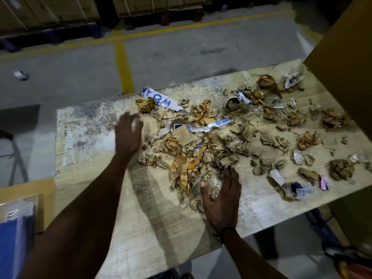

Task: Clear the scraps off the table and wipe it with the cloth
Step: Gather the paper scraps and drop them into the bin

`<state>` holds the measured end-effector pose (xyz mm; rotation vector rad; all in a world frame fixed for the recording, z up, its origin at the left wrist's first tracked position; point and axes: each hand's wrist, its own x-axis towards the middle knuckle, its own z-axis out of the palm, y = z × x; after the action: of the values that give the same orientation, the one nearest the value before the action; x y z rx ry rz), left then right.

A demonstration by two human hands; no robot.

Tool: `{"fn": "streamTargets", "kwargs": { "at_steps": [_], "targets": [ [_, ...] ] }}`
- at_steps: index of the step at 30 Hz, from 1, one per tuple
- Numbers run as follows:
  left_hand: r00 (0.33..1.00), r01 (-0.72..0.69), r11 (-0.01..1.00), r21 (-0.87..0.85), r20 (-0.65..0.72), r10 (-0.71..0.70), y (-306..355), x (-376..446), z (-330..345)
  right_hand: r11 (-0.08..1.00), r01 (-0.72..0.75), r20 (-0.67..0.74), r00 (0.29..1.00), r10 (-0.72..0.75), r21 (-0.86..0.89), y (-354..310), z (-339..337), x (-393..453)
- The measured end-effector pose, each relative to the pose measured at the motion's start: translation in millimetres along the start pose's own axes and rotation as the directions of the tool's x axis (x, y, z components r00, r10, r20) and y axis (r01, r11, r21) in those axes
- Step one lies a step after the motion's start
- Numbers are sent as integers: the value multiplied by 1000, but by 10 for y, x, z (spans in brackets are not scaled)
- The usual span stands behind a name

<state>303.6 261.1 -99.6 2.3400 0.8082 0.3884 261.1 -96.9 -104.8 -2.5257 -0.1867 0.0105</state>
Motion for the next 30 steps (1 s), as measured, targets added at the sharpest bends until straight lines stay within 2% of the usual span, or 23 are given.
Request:
{"fn": "streamTargets", "kwargs": {
  "at_steps": [2,5,7,10,13,16,19,21,26,30],
  "targets": [
    [990,-121,991,-64,63,125,227,-130,175,1000,-1,2,1000,1,6,-10,0,-5],
    [975,-173,972,-161,113,193,558,-391,350,1000,-8,-3,1000,8,16,-33,-7,-7],
    [977,-199,966,-162,47,209,637,-480,378,1000,-11,1,1000,11,14,-41,-23,1],
    [983,-137,983,-120,-137,120,579,-321,312,1000,-13,19,1000,13,6,-41,-24,-6],
    [989,-47,995,-85,-141,34,443,81,221,1000,-3,16,1000,3,17,-26,-7,-13],
    [999,-14,999,-38,-53,12,406,529,218,1000,-11,24,1000,11,17,-17,6,-2],
    [991,2,998,-60,137,6,508,837,272,1000,-3,21,1000,2,7,-15,17,8],
    [967,-41,993,-115,245,68,610,867,349,1000,1,14,1000,-1,9,3,22,12],
    [904,-199,959,-204,339,260,896,604,575,1000,-11,13,1000,11,18,-8,13,14],
    [817,-266,924,-275,445,368,1090,311,612,1000,-10,17,1000,10,18,-6,-5,13]
  ]
}}
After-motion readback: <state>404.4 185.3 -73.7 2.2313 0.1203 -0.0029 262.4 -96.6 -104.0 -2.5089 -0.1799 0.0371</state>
